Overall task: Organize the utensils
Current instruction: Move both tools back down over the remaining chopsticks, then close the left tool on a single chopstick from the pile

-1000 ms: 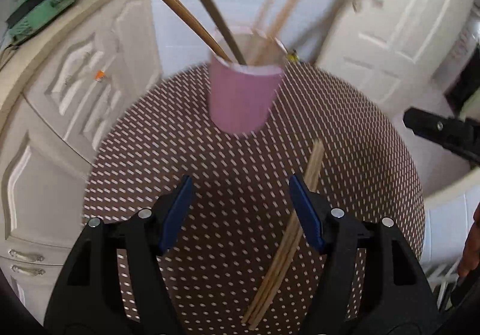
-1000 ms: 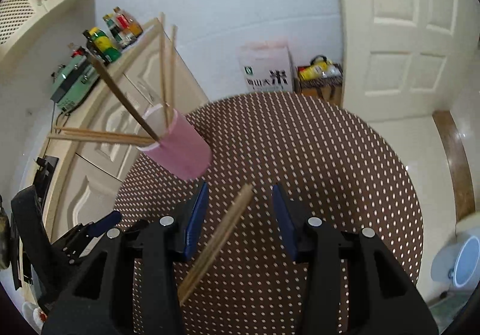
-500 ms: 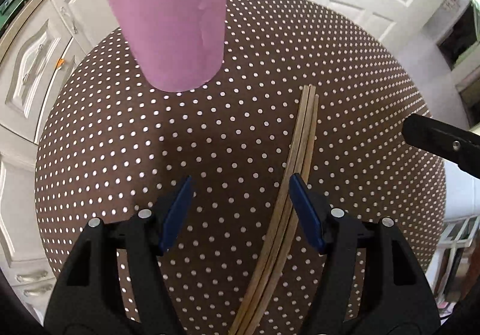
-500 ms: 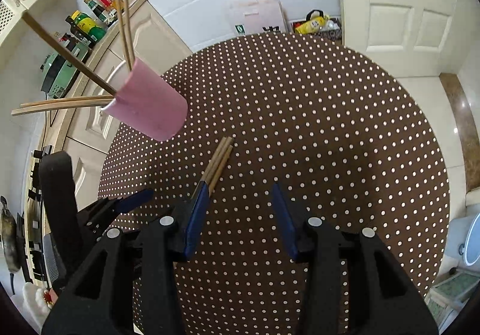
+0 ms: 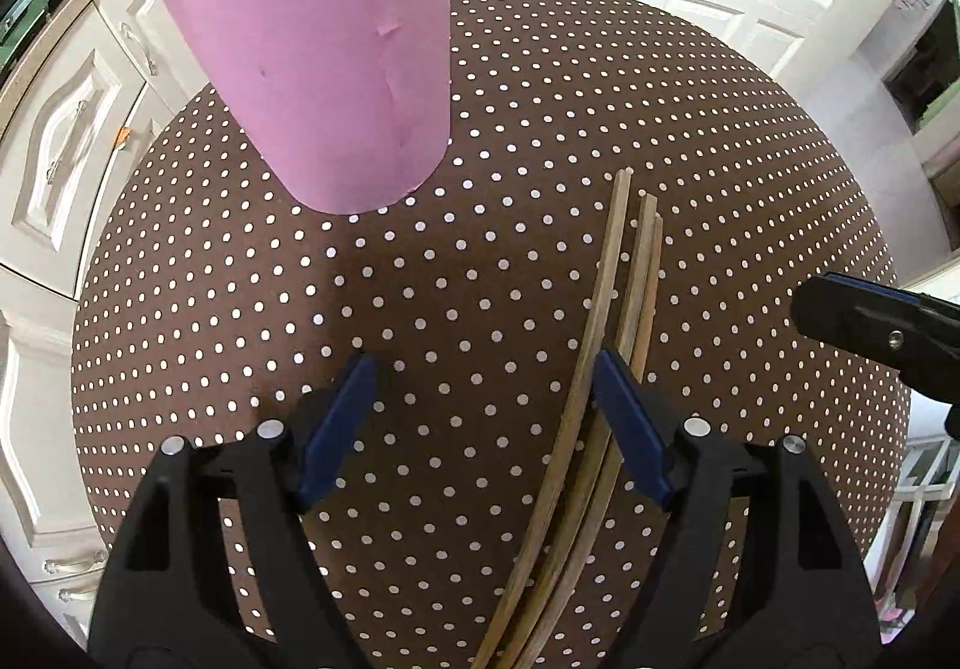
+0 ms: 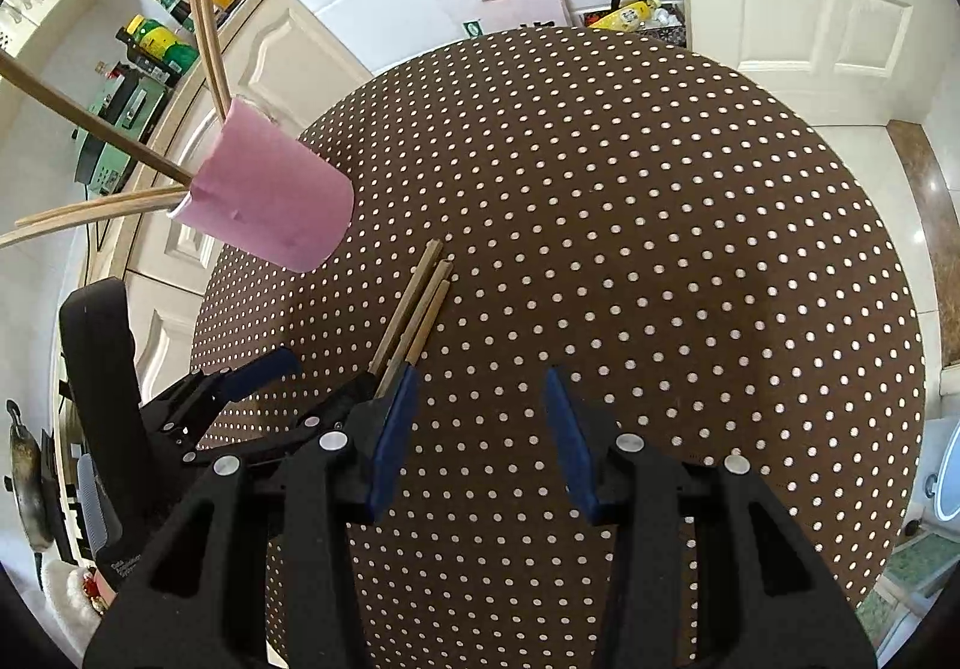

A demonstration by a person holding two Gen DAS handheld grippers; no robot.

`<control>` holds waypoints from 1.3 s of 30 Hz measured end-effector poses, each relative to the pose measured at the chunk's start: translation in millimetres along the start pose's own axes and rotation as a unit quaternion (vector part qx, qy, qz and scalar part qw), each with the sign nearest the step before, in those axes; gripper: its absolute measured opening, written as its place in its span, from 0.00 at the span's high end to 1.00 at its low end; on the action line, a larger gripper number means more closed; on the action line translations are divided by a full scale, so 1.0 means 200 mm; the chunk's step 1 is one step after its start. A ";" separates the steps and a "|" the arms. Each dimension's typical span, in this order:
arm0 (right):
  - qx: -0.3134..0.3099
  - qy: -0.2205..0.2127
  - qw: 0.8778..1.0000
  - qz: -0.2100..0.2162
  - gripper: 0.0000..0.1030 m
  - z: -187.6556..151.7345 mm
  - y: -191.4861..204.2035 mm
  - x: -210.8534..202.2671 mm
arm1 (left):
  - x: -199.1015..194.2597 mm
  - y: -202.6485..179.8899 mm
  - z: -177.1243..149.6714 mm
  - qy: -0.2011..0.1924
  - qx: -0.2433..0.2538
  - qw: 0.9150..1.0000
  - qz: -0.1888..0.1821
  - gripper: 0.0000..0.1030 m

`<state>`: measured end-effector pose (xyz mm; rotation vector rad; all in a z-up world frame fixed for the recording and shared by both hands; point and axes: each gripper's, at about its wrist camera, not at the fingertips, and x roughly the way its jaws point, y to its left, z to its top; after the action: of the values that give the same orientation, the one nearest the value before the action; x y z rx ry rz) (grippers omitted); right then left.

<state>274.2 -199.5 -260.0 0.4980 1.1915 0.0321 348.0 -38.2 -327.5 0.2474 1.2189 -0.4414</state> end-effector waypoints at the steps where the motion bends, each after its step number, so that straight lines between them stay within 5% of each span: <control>1: -0.003 0.004 1.000 0.000 0.60 0.00 0.01 0.01 | 0.00 0.01 0.00 0.000 -0.005 1.000 -0.002 0.31; 6: -0.020 0.016 1.000 0.000 0.60 0.01 0.06 0.08 | -0.04 0.08 -0.05 0.009 -0.017 1.000 0.009 0.66; 24: -0.139 0.029 0.986 -0.083 0.60 -0.04 0.33 0.32 | -0.22 0.25 -0.25 -0.001 -0.040 0.999 -0.033 0.59; 39: -0.137 0.038 0.986 -0.089 0.67 -0.05 0.28 0.30 | -0.06 0.05 -0.07 0.006 -0.010 0.999 -0.033 0.59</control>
<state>301.7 -130.0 -294.2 0.1495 1.2793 0.0618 336.7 -21.4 -320.6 0.1934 1.2459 -0.4853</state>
